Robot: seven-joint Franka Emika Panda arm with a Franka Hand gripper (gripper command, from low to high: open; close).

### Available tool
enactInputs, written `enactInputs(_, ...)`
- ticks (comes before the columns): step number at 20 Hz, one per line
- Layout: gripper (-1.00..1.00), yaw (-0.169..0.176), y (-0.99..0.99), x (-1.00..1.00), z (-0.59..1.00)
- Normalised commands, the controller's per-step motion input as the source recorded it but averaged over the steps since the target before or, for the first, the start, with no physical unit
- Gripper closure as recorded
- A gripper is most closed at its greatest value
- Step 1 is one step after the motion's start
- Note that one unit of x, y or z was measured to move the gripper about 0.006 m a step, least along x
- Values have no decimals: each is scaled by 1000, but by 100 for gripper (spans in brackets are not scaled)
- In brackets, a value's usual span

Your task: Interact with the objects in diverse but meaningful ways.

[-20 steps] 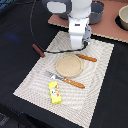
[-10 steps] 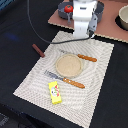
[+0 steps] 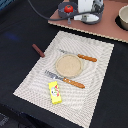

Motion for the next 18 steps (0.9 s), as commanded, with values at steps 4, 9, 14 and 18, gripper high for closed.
enactInputs(4,100,20,529,-747,283)
enactInputs(9,100,33,453,-794,82)
enactInputs(14,100,41,383,-678,-79)
enactInputs(18,100,43,304,-636,-246)
